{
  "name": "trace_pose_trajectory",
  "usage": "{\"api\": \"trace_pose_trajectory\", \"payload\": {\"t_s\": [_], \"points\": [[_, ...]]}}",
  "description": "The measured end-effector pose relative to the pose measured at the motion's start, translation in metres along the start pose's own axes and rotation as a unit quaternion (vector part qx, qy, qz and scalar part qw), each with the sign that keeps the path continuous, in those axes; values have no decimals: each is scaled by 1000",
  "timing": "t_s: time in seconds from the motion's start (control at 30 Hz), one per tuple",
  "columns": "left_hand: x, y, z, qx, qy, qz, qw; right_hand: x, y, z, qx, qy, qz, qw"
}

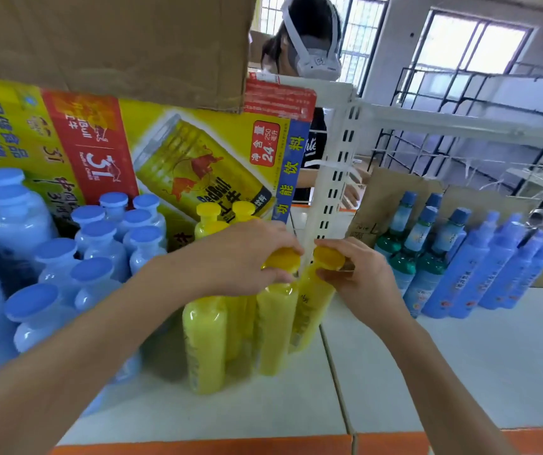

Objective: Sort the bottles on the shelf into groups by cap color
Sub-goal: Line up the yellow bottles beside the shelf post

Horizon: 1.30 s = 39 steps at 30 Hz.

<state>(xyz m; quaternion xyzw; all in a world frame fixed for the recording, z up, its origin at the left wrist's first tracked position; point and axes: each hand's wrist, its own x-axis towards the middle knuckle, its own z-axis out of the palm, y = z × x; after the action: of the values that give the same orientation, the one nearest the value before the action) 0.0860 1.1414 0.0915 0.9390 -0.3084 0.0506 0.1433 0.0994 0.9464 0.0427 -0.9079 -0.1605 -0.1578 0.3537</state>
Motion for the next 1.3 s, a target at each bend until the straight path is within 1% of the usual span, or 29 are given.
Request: {"api": "trace_pose_trajectory", "payload": {"t_s": [0.27, 0.5, 0.7, 0.9, 1.03, 1.17, 1.23, 1.3], "points": [[78, -10, -10, 55, -22, -14, 998, 40, 34, -8, -15, 6, 16, 1000], [108, -41, -2, 15, -55, -33, 998, 71, 44, 11, -89, 5, 20, 996], [115, -65, 12, -6, -92, -53, 994, 86, 49, 28, -94, 8, 21, 995], [115, -77, 13, -59, -93, -90, 990, 85, 60, 43, -30, 19, 10, 999], [118, -72, 18, -45, -53, -91, 993, 70, 75, 57, 78, 9, 48, 996], [121, -68, 21, -14, 6, -123, 992, 55, 93, 70, 129, -65, 80, 986], [121, -68, 22, -4, 12, -130, 991, 50, 104, 77, 155, -90, 95, 979], [120, -70, 23, -8, 6, -125, 992, 47, 110, 83, 169, -91, 116, 975]]}}
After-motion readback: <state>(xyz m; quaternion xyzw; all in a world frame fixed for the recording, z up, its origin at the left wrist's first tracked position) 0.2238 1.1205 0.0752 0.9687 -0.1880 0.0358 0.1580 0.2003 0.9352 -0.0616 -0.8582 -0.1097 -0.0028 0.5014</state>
